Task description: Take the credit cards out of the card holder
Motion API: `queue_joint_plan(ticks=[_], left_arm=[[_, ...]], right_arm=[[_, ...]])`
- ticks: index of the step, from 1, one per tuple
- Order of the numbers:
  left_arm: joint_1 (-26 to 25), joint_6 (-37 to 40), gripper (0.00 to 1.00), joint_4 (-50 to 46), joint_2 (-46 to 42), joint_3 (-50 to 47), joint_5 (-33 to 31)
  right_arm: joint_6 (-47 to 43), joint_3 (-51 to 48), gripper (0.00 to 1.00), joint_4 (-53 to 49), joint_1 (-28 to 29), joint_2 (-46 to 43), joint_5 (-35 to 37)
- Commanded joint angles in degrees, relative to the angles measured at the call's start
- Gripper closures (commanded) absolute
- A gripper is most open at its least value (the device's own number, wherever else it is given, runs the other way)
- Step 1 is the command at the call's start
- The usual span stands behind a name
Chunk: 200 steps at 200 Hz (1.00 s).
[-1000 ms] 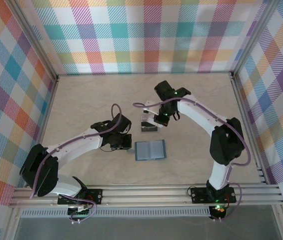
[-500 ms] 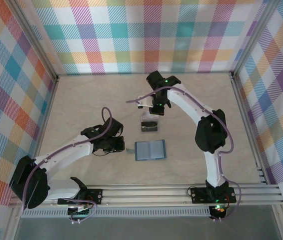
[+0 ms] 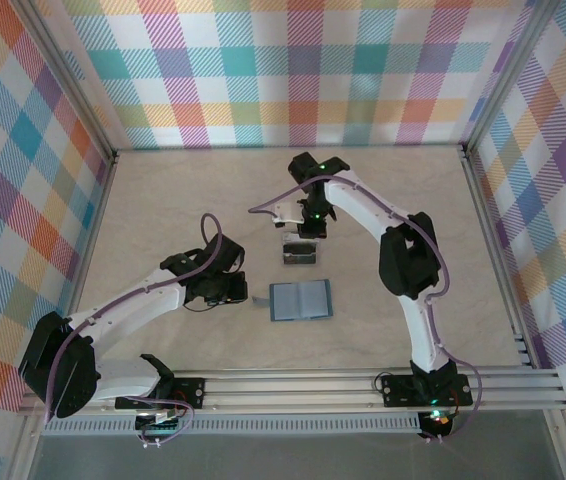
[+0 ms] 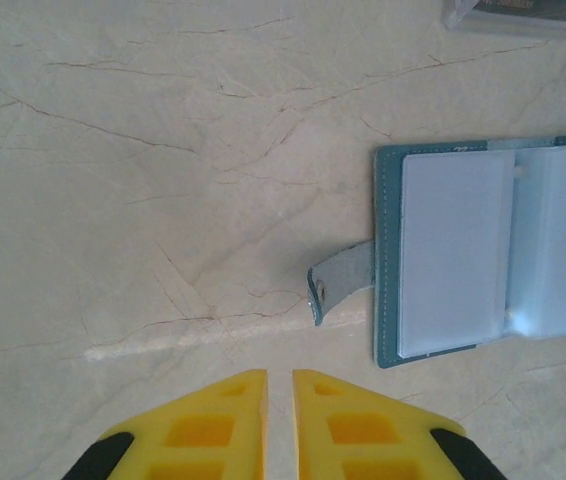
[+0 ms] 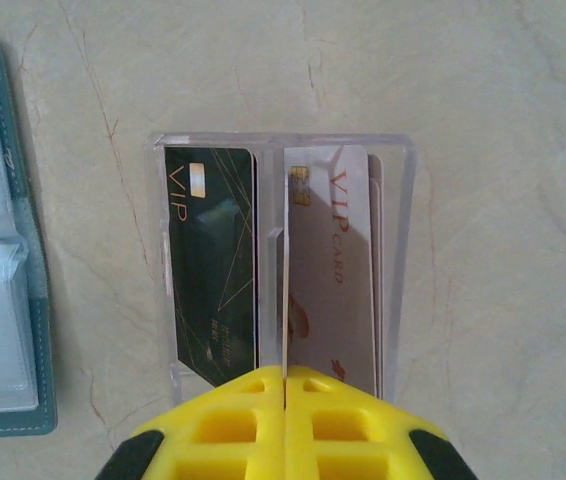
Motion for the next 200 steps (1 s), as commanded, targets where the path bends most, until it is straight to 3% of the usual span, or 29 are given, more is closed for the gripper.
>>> queue_joint_plan(ticks=[1,13,34,63,113,140,152,166,179,184,186,190,197,200], left_arm=[[0.78,-0.05,0.85,-1.81,-0.12,-0.51,-0.27],[0.87,-0.04,0.85,-1.78,-0.04,-0.46,-0.1],[1.0,-0.04,0.85,-1.76,0.03,-0.35,-0.03],[1.12,0.04,0.85,-1.54,0.37,-0.11,0.15],[1.22,1.03,0.84,0.54,2.62,0.03,0.84],[1.38,2.76,0.78,2.13,4.57,0.33,-0.41],[1.55,3.64,0.71,2.65,5.73,0.61,-1.67],[1.86,5.1,0.6,3.19,7.28,1.35,-2.53],[2.39,6.09,0.53,3.51,8.78,2.36,-3.52],[2.65,6.39,0.49,3.87,9.25,2.67,-3.83],[2.7,6.59,0.45,3.97,9.42,2.84,-4.0],[3.01,6.9,0.23,4.29,9.82,2.96,-4.1],[3.52,7.45,0.03,4.57,10.61,3.5,-4.6],[3.77,7.69,0.0,4.71,10.94,3.77,-4.93]], right_arm=[[-1.88,1.37,1.0,-2.62,0.01,0.69,-3.14],[-1.93,1.36,0.98,-2.32,0.1,0.81,-3.41],[-1.46,1.52,0.79,-0.71,0.19,0.81,-1.99],[1.07,-0.06,0.75,4.88,0.15,-1.55,0.8],[5.15,-12.79,0.66,18.99,0.1,-12.02,2.44],[9.32,-20.46,0.51,24.88,-0.16,-18.69,2.02],[11.54,-23.8,0.44,27.52,-0.25,-21.48,2.68],[14.44,-29.13,0.26,30.51,-0.42,-25.15,4.04],[17.59,-34.03,0.02,33.85,-0.58,-28.33,5.62],[19.2,-35.96,0.0,35.36,-0.63,-29.57,6.3],[19.9,-36.58,0.0,35.99,-0.67,-30.09,6.57],[21.31,-38.19,0.0,37.42,-0.69,-30.99,7.02],[23.37,-41.11,0.0,39.21,-0.84,-32.68,7.5],[24.36,-42.22,0.0,40.04,-0.86,-33.37,7.74]])
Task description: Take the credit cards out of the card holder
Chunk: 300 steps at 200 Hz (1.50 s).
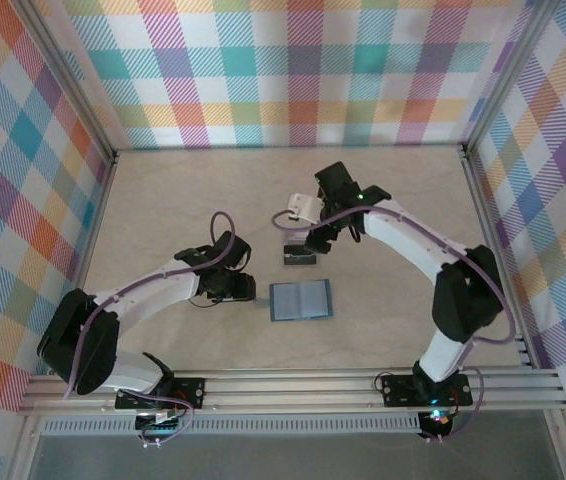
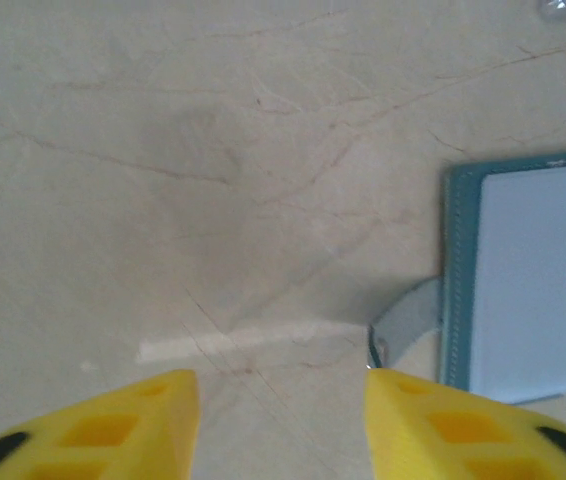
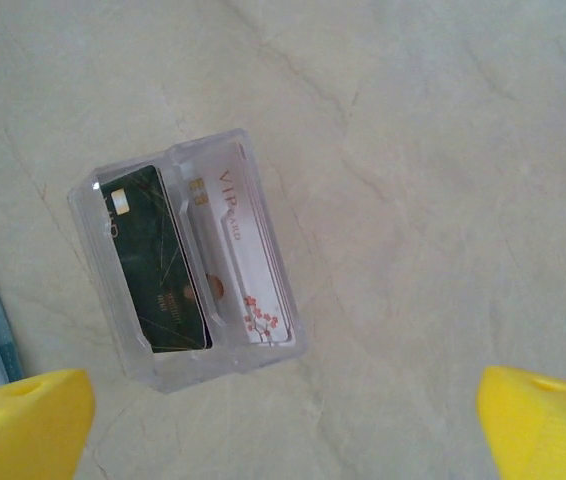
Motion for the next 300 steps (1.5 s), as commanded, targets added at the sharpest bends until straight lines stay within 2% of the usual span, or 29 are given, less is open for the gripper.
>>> queue_joint_plan(ticks=[1,24,53,85,116,133,146,163,191,199,229,245,275,300], left_arm=[[2.09,3.01,0.0,1.95,2.2,2.86,-2.94],[4.61,4.99,0.0,1.96,4.84,5.1,-5.04],[8.63,9.25,0.0,3.8,5.89,5.93,-8.62],[12.57,12.36,0.0,7.33,4.77,5.19,-19.82],[15.8,15.77,0.0,15.64,2.02,0.68,-32.08],[17.62,19.81,0.0,19.82,3.21,-0.04,-34.86],[19.83,21.77,0.0,22.95,4.89,-0.47,-33.64],[23.17,22.8,0.0,29.3,6.23,-2.66,-28.74],[25.04,28.28,0.0,47.31,6.84,-9.78,-24.83],[25.57,28.6,0.0,49.74,6.53,-10.69,-24.0],[30.29,27.87,0.0,61.0,5.67,-15.16,-11.71],[32.03,27.25,0.0,68.48,7.54,-17.88,-9.22],[32.33,28.09,0.0,70.06,7.12,-19.18,-5.85],[32.34,29.1,0.0,79.34,8.81,-23.5,-3.71]], right_arm=[[9.42,-7.57,0.0,8.53,-0.69,-4.2,2.52],[14.66,-16.64,0.0,15.05,-1.5,-9.47,6.46],[22.31,-27.23,0.0,22.07,-5.79,-15.76,8.71],[28.57,-37.95,0.0,31.8,-13.08,-22.17,9.85],[36.21,-45.38,0.0,41.44,-22.96,-24.33,5.76],[39.22,-48.0,0.0,47.35,-26.9,-23.35,5.0],[42.73,-50.41,0.0,53.23,-29.27,-21.98,5.51],[45.67,-51.68,0.0,58.67,-31.22,-20.22,5.59],[47.27,-53.85,0.0,68.62,-31.69,-16.81,3.93],[47.89,-53.92,0.0,71.92,-31.93,-15.6,3.27],[47.82,-56.22,0.0,82.87,-32.06,-8.3,1.87],[47.11,-56.17,0.0,82.09,-32.03,-8.58,0.45],[46.98,-55.71,0.0,81.33,-32.07,-8.4,0.13],[47.02,-55.59,0.0,81.16,-32.02,-8.41,0.18]])
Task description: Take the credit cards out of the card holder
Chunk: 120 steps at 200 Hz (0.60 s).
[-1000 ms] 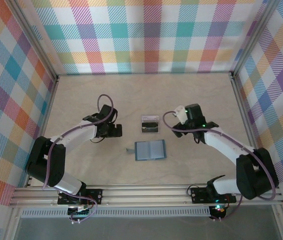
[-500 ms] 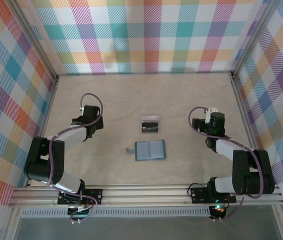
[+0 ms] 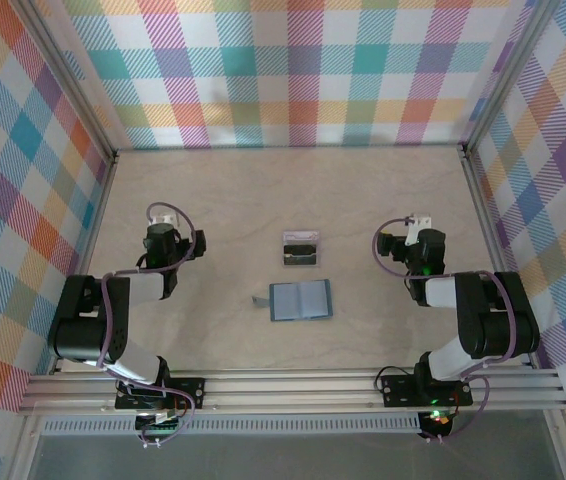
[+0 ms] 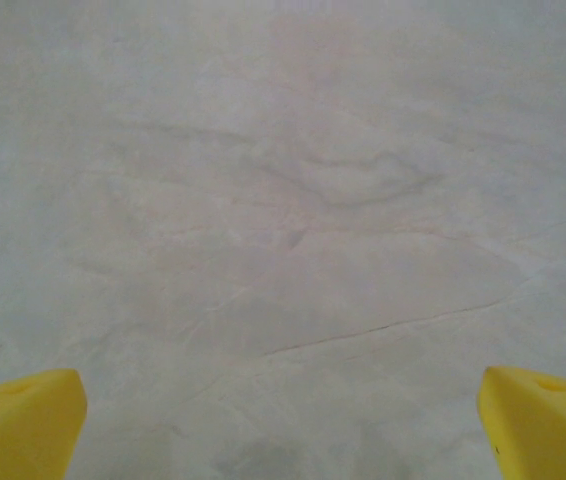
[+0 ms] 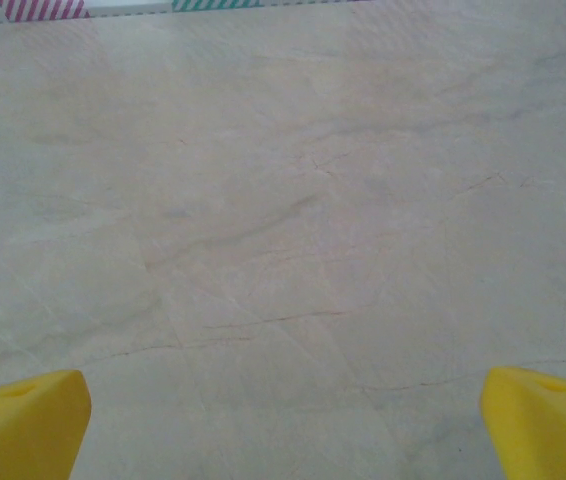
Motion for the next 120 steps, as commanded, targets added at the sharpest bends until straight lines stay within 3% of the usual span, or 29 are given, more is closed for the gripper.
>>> queue_joint_plan(ticks=[1,104,120], left_arm=[[0.27,1.96,0.0,12.62,2.09,-4.05,4.78],[-0.81,2.69,0.0,12.12,2.06,-4.01,2.74],[-0.84,2.72,0.0,12.16,1.99,-3.95,2.75]], right_arm=[[0.57,0.31,0.0,3.26,-0.4,0.14,-1.35],[0.41,0.29,0.0,3.3,-0.39,0.08,-1.46],[-0.97,0.45,0.0,3.21,-0.08,0.21,-4.04]])
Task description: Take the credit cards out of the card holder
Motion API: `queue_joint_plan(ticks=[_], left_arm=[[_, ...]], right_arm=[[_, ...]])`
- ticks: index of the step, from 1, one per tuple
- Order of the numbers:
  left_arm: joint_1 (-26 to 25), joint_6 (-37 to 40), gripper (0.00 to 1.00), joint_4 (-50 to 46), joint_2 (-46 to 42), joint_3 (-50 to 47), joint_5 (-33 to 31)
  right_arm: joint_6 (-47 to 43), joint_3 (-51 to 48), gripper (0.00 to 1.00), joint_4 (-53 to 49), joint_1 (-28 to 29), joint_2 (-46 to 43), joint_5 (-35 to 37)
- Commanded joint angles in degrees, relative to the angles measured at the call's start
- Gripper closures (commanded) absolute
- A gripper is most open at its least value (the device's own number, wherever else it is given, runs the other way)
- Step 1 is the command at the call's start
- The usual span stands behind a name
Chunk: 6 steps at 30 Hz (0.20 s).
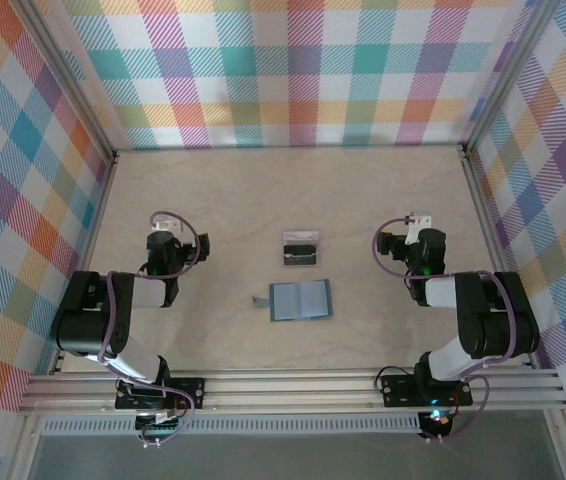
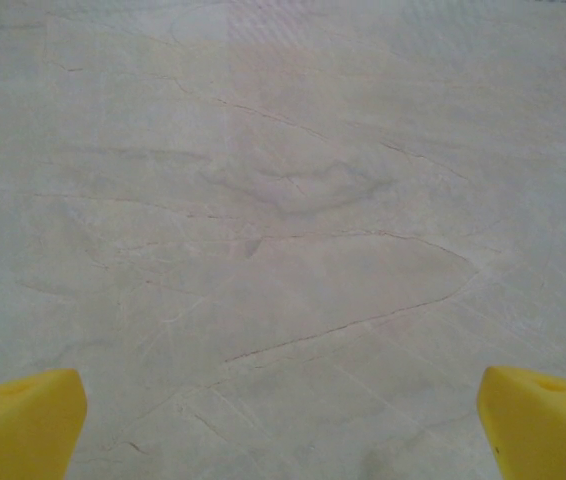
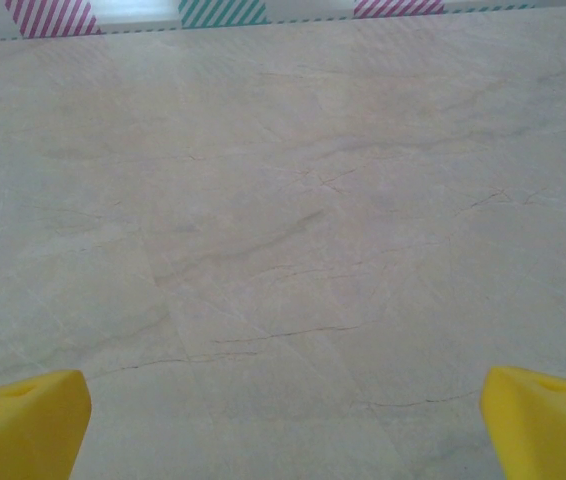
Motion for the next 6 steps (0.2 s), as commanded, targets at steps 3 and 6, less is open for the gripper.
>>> queue_joint_plan(ticks=[3,6], left_arm=[[-0.38,0.7,0.0,1.93,-0.1,-0.1,-0.16],[-0.38,0.7,0.0,1.93,-0.1,-0.1,-0.19]], right_arm=[[-0.85,0.46,0.0,1.89,-0.07,0.34,-3.46],[-0.58,0.55,0.0,1.57,-0.56,0.08,-4.08]])
